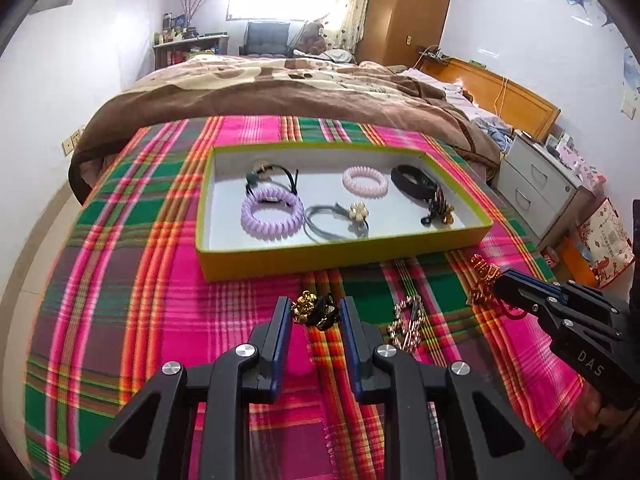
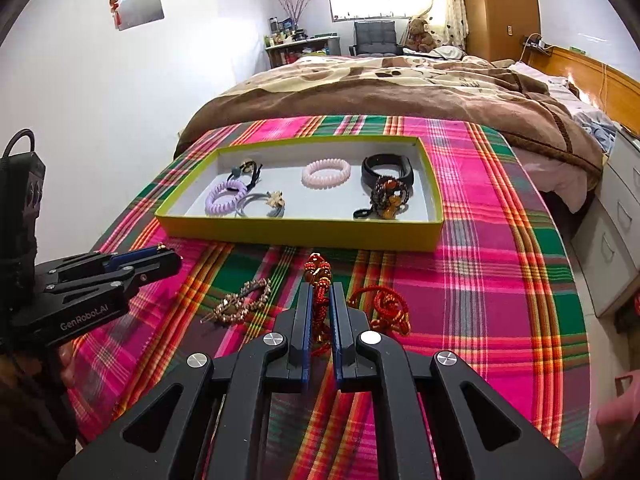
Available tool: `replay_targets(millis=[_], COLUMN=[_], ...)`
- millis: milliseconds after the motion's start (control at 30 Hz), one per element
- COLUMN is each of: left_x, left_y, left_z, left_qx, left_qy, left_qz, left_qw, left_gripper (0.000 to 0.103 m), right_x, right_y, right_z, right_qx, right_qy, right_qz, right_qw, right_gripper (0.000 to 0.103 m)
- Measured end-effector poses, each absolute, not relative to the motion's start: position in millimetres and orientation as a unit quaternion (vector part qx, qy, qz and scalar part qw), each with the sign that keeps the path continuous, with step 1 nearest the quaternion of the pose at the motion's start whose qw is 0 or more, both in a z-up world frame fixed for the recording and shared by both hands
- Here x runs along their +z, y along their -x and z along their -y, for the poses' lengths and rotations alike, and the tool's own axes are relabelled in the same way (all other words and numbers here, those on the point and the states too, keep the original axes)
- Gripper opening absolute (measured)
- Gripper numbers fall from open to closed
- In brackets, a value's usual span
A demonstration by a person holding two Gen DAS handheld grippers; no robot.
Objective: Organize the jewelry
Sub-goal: 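Carry the brooch and tassel knot into the white box and open both tools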
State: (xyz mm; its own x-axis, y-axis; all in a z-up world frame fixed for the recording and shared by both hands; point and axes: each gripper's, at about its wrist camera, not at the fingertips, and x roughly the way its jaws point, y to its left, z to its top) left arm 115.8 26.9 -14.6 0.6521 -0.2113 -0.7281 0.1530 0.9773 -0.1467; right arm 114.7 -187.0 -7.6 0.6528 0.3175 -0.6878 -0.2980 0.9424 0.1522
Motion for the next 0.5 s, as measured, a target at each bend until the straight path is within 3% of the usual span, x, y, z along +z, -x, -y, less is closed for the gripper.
replay_targets(millis=[500], left_x=[11], left_y=[-154], left_z=[-44], left_qx=[-0.093], left_qy=[0.034], left_qz=[-0.387], left_qw=[0.917], left_gripper=[0.024], right_x=[11], right_y=[-156], right_z=[173], right_qx=[0.157], right_qy=[-0.018], right_qz=[-0.362], right_qw=[0.918], right_gripper=[0.008])
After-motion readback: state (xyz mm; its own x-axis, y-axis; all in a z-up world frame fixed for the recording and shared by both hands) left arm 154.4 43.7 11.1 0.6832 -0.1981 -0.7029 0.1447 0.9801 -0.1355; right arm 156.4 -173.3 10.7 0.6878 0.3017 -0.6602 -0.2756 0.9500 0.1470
